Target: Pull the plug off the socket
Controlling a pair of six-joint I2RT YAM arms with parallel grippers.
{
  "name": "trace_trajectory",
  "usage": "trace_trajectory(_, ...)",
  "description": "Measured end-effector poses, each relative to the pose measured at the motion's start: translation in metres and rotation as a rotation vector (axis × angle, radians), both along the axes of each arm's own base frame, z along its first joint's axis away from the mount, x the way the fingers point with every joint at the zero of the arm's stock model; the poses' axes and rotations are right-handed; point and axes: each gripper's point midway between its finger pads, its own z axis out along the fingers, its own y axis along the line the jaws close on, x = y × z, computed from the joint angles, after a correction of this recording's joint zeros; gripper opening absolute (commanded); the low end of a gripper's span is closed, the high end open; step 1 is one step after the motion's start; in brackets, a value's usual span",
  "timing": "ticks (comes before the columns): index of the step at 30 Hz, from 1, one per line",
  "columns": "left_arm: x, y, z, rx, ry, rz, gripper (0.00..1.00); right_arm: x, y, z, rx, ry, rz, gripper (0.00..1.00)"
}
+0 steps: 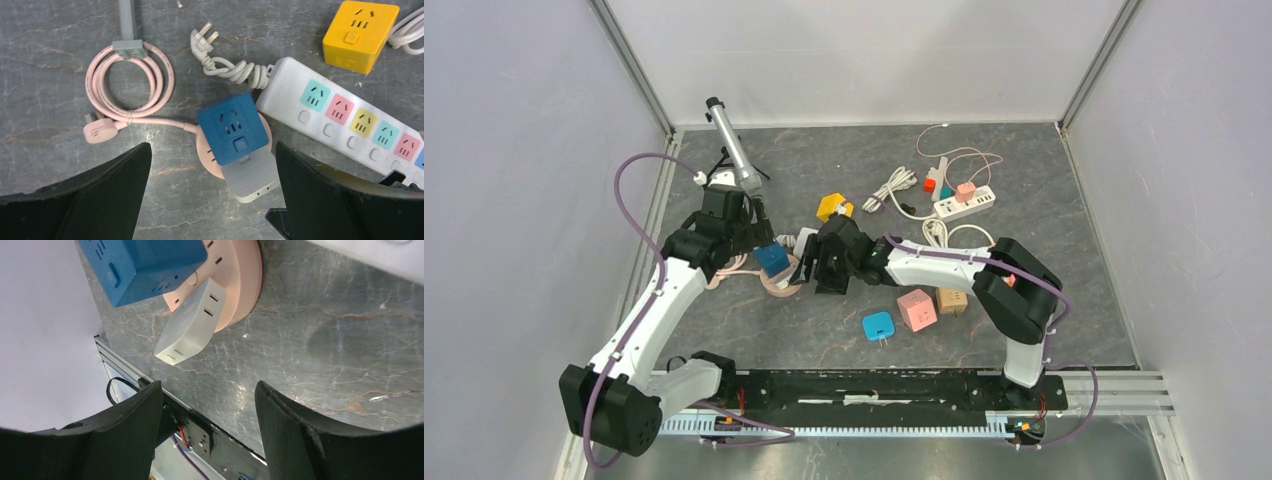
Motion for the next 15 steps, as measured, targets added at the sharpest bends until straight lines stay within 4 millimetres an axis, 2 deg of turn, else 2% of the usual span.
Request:
trace_trajectory(3, -0.008, 0.007, -0.002, 0.005, -0.002, 0.027, 1.0, -0.003, 0.006, -0.002, 0.006, 0.015, -0.033, 0.71)
trace_trajectory(10, -0.021, 0.013, -0.001, -0.011, -0.02, 0.055, 1.0, 0.007, 0.012, -0.01, 0.023, 0.041, -0.128, 0.69)
trace_trajectory(15, -0.027, 0.013, -0.009, -0.012, -0.005, 0.052, 1.0, 0.016, 0.017, -0.016, 0.043, 0.042, -0.171, 0.61)
